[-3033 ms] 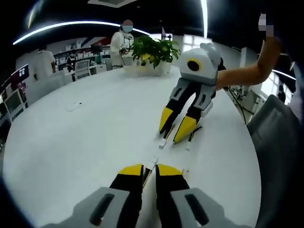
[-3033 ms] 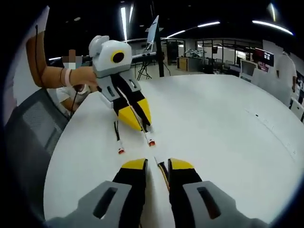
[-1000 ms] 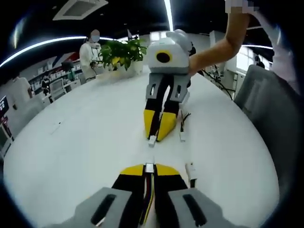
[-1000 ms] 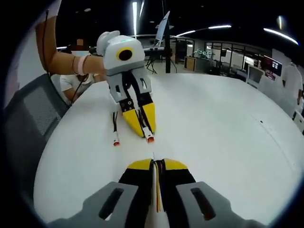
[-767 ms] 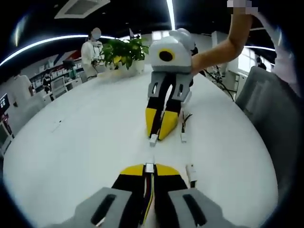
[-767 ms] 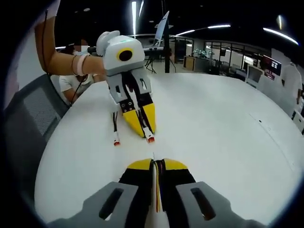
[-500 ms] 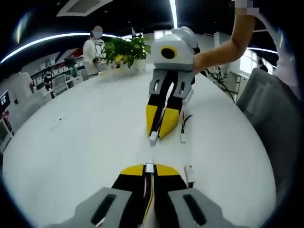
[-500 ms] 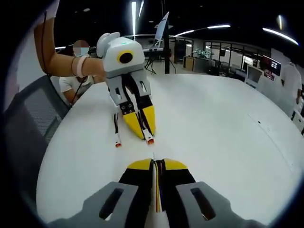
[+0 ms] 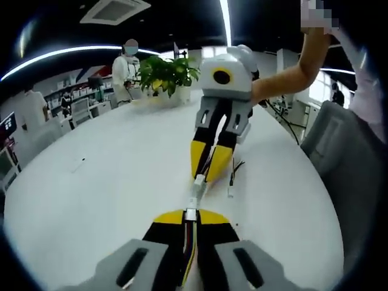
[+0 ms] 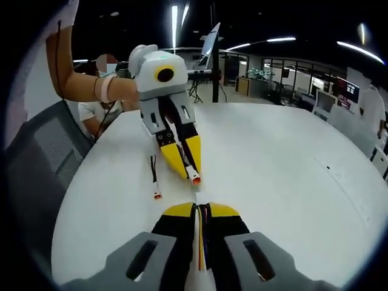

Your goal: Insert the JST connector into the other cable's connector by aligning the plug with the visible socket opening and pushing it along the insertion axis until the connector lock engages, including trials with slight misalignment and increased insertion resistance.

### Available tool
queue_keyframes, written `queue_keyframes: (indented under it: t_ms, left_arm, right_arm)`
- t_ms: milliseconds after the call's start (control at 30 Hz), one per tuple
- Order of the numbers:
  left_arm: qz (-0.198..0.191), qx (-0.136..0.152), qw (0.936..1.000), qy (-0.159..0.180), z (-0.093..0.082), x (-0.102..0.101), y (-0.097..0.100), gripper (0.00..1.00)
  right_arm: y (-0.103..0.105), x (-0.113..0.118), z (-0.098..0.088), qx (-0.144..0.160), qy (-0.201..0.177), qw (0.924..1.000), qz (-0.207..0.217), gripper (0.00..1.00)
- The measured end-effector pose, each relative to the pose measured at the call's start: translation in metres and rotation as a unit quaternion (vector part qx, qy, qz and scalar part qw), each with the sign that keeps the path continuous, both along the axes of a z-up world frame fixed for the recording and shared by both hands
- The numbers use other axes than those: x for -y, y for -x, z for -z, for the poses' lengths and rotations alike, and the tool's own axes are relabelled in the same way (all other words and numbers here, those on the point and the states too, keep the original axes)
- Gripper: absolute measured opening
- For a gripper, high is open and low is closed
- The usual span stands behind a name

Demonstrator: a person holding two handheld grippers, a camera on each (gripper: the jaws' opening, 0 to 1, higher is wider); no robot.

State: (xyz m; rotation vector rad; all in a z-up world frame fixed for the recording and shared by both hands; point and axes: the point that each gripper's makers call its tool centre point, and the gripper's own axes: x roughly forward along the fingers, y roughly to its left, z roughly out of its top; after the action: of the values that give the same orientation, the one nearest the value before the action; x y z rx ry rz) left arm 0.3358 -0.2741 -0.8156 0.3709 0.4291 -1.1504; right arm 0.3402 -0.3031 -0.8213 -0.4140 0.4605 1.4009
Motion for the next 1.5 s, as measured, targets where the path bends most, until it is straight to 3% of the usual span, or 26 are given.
queue_keyframes:
  t_ms: [633, 1500]
  left_arm:
    - [0.026, 0.016, 0.9995, 0.003, -0.010, 0.008, 0.002, 0.00]
    - [0.082, -0.008, 0.9966, 0.003, -0.010, 0.014, 0.016, 0.00]
  right_arm:
    - [0.008, -0.010, -0.013, -0.005, -0.013, 0.9997, -0.018, 0.04]
    - [0.027, -0.006, -0.014, 0.006, -0.002, 0.9964, -0.085, 0.03]
